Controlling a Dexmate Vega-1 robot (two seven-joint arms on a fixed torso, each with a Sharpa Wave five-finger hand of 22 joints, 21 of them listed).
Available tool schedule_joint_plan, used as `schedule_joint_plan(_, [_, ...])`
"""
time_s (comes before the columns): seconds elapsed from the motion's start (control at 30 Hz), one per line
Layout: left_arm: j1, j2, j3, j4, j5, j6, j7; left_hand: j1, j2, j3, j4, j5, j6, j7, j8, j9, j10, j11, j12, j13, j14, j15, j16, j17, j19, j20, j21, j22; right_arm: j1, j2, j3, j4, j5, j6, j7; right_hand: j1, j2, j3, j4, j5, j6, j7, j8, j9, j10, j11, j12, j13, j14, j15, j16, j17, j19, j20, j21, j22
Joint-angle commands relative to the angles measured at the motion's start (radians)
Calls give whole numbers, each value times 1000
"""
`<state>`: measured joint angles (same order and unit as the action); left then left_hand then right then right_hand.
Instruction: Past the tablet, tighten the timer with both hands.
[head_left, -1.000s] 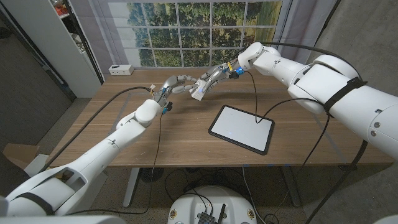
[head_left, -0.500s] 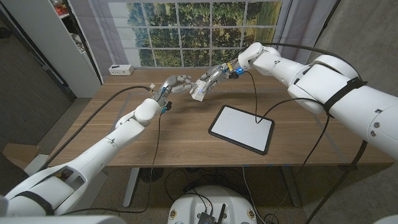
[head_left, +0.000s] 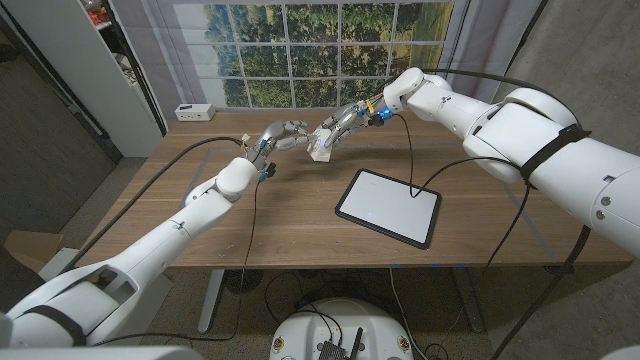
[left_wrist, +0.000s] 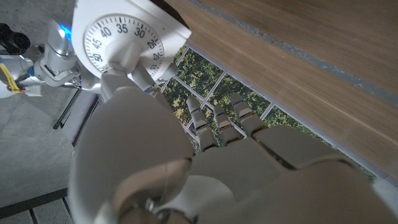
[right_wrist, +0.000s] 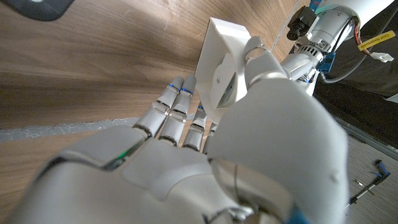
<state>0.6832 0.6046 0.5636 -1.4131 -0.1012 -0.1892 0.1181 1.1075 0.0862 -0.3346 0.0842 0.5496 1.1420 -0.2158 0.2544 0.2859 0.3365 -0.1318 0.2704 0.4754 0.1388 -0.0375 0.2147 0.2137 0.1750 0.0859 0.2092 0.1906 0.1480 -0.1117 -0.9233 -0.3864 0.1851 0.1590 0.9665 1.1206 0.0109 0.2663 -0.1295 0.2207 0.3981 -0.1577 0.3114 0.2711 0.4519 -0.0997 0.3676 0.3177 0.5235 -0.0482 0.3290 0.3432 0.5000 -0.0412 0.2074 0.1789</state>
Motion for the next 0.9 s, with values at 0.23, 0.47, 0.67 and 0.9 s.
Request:
schedule_joint_plan(0.23, [2, 26, 2, -30, 31, -12, -19, 43, 60, 22, 23, -30, -642, 15, -90, -45, -95, 70, -35, -2, -17, 13, -3, 9, -2, 41, 12, 5, -8, -7, 23, 8, 29, -13, -10, -139, 141, 8, 7, 0, 96, 29, 42, 8, 99, -17, 28, 236, 43, -159, 38, 8, -5, -1, 7, 5])
schedule_joint_plan(0.47, [9, 35, 1, -67, 52, 27, -5, 58, 73, 31, 23, -36, -655, 33, -65, -45, -110, 79, -40, -10, -14, 20, -6, 5, 7, 52, 15, 5, -19, -24, 41, 7, 47, -9, -11, -128, 137, 0, -6, -8, 121, 38, 54, 19, 128, -10, 39, 249, 55, -164, 54, 15, 2, 0, 11, 5])
schedule_joint_plan(0.67, [2, 32, 10, -78, 79, 49, 3, 74, 78, 38, 20, -40, -648, 69, -55, -46, -131, 91, -46, -17, -27, 28, -12, 2, 2, 55, 14, 6, -27, -33, 52, 5, 57, 1, -2, -117, 136, -2, -14, -12, 139, 54, 61, 27, 148, -5, 49, 258, 70, -161, 63, 14, 13, 9, 15, 4])
schedule_joint_plan(0.9, [-6, 35, 14, -75, 88, 50, -4, 86, 79, 43, 18, -45, -669, 95, -60, -47, -148, 99, -51, -23, -37, 32, -16, 0, -1, 57, 14, 6, -32, -53, 69, -10, 71, 18, 30, -108, 130, -6, -21, -17, 157, 75, 67, 35, 169, 8, 63, 267, 92, -157, 72, 11, 24, 19, 18, 4])
